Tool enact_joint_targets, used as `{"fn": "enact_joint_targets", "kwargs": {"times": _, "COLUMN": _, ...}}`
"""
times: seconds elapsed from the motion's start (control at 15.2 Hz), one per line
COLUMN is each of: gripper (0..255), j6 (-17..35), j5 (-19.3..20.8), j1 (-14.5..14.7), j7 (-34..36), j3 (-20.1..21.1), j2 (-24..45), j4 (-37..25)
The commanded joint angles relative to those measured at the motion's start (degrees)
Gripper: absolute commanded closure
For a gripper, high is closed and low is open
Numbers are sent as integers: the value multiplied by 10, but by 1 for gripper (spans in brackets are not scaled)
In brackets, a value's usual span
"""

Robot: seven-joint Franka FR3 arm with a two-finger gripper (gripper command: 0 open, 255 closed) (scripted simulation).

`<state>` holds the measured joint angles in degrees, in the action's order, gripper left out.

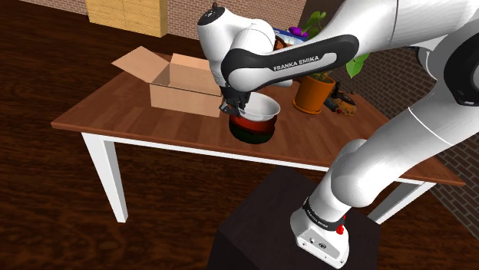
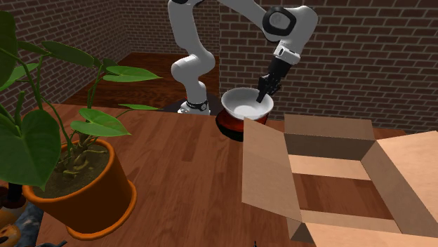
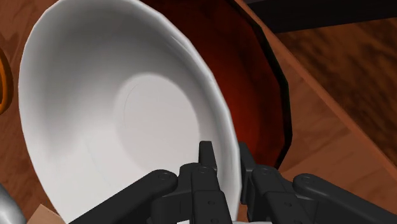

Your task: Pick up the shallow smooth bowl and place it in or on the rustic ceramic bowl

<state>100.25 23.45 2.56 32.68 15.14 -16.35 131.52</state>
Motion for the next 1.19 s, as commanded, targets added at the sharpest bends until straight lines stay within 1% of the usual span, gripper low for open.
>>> {"fn": "enact_joint_targets", "kwargs": {"times": 0.0, "gripper": 255, "j6": 0, "j5": 0, "j1": 0, "j7": 0, "j3": 0, "j2": 0, "j4": 0}}
{"fn": "enact_joint_targets", "kwargs": {"times": 0.07, "gripper": 0, "j6": 0, "j5": 0, "j1": 0, "j7": 0, "j3": 0, "j2": 0, "j4": 0}}
{"fn": "enact_joint_targets", "kwargs": {"times": 0.4, "gripper": 0, "j6": 0, "j5": 0, "j1": 0, "j7": 0, "j3": 0, "j2": 0, "j4": 0}}
{"fn": "enact_joint_targets", "kwargs": {"times": 0.66, "gripper": 0, "j6": -70, "j5": -13, "j1": 10, "j7": -3, "j3": 18, "j2": 8, "j4": -73}}
{"fn": "enact_joint_targets", "kwargs": {"times": 1.12, "gripper": 0, "j6": -70, "j5": -13, "j1": 10, "j7": -3, "j3": 18, "j2": 8, "j4": -73}}
